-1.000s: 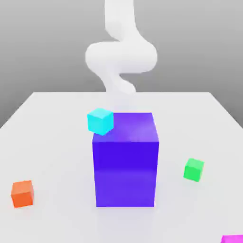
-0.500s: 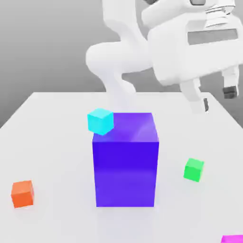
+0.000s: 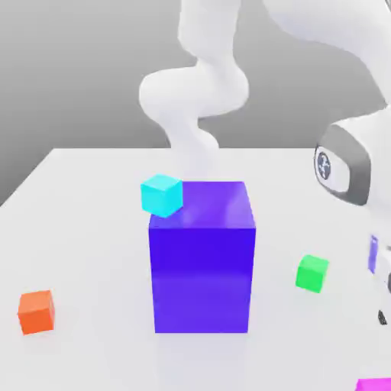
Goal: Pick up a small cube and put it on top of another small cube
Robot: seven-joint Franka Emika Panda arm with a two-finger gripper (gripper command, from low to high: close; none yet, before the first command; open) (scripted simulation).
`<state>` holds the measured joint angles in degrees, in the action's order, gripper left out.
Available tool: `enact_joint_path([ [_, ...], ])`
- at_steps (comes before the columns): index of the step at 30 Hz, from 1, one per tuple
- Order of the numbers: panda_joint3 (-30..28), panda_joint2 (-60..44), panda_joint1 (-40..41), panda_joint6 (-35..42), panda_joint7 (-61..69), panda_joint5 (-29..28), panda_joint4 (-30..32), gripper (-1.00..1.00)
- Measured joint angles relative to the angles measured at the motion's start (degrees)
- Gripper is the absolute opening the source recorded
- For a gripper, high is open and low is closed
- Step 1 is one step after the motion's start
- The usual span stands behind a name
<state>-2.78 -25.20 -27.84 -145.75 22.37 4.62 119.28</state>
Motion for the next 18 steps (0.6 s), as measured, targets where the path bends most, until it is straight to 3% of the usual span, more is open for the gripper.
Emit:
enact_joint_path([
  [4, 0.2, -8.0, -0.7, -5.0, 1.5, -1.7, -1.8, 0.00],
  [5, 0.3, -9.8, -0.6, -6.4, 1.7, -1.6, -2.2, -1.00],
  [12, 0.3, -10.1, -0.6, -6.4, 1.7, -1.6, -2.3, -1.00],
  [18, 1.1, -0.2, -1.2, -1.3, -0.7, 0.9, 3.4, -1.00],
])
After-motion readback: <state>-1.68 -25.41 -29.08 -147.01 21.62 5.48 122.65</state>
